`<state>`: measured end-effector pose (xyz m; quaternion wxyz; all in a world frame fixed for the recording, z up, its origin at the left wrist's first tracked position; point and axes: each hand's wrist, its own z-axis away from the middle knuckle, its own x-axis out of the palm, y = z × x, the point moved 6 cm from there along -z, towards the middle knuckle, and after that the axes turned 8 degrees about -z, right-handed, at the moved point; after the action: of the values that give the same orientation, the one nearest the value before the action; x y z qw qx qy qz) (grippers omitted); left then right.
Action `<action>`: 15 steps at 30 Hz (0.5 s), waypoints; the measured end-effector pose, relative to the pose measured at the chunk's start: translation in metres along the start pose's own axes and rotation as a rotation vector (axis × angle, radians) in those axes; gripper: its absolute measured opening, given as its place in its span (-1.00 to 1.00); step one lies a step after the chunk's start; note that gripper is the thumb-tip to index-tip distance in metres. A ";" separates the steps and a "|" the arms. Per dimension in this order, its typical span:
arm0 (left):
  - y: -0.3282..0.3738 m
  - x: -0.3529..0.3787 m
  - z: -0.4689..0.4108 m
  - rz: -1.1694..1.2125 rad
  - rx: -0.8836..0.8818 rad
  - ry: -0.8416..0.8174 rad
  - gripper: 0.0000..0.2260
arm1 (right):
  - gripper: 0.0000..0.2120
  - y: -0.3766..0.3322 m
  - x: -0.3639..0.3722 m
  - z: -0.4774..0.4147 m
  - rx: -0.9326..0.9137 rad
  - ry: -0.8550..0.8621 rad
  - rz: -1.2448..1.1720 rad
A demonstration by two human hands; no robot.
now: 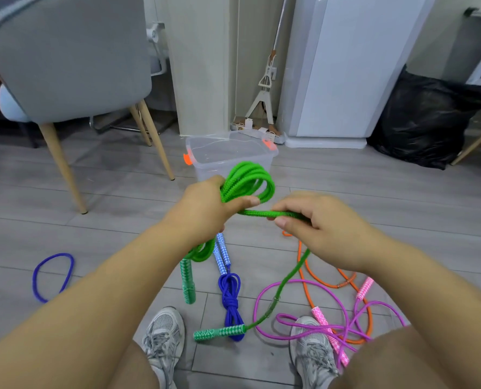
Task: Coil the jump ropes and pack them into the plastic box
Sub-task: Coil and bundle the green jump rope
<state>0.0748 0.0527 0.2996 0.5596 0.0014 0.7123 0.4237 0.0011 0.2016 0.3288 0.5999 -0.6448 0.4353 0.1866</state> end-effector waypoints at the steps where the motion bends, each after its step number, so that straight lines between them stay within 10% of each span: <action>1: 0.001 0.004 0.000 -0.075 0.029 -0.043 -0.43 | -0.80 -0.003 -0.003 -0.002 -0.064 0.043 0.016; 8: 0.018 0.024 0.016 -0.175 0.245 -0.360 -0.48 | -0.84 -0.008 -0.017 -0.022 -0.176 0.219 0.038; 15: 0.033 0.032 0.022 -0.387 0.401 -0.254 -0.81 | -0.81 0.007 -0.012 -0.042 0.043 0.219 -0.173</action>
<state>0.0651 0.1028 0.2939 0.7030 0.0290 0.6931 0.1568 -0.0234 0.1666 0.3423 0.5765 -0.6833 0.4449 0.0534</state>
